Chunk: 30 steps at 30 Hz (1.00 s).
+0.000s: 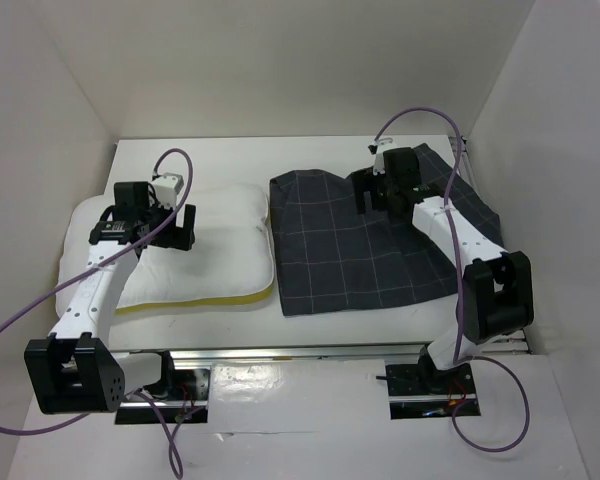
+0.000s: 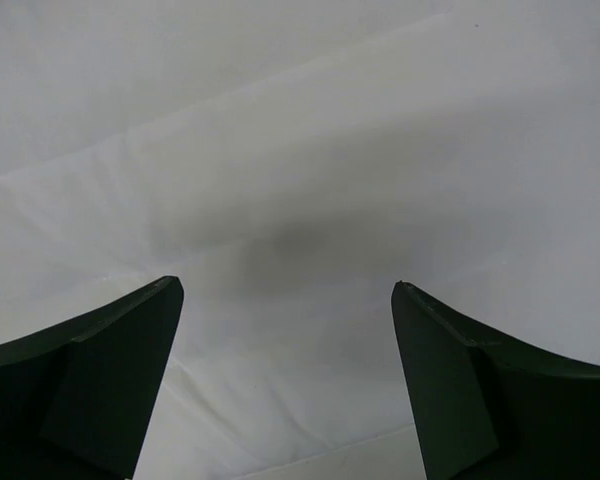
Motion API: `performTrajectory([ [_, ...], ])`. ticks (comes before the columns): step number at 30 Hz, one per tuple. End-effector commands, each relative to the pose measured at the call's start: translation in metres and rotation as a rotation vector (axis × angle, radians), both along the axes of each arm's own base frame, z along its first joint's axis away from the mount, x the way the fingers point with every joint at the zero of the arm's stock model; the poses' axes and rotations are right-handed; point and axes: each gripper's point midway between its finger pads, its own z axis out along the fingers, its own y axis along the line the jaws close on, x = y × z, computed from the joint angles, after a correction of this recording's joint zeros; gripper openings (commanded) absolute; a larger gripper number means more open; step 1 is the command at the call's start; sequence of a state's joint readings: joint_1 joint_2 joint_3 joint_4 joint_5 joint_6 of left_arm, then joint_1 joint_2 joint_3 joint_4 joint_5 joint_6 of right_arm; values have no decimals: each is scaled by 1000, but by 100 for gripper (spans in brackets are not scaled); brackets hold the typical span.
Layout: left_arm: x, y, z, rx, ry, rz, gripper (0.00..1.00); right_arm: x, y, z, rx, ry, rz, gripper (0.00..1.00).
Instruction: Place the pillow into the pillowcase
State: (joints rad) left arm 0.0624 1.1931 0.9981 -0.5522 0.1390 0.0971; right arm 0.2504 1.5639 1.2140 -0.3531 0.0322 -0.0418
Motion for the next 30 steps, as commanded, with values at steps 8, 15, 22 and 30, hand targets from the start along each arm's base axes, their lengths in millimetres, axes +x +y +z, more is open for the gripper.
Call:
performTrajectory([
  [8, 3, 0, 6, -7, -35, 13, 100, 7, 7, 20, 55, -36, 15, 100],
  [15, 1, 0, 5, -7, -35, 13, 100, 5, 34, 22, 66, -36, 58, 100],
  [22, 2, 7, 11, 32, -41, 21, 100, -1, 97, 0, 31, 29, 120, 90],
  [30, -12, 10, 10, 59, -35, 22, 100, -14, 159, -35, 0, 130, 196, 72],
])
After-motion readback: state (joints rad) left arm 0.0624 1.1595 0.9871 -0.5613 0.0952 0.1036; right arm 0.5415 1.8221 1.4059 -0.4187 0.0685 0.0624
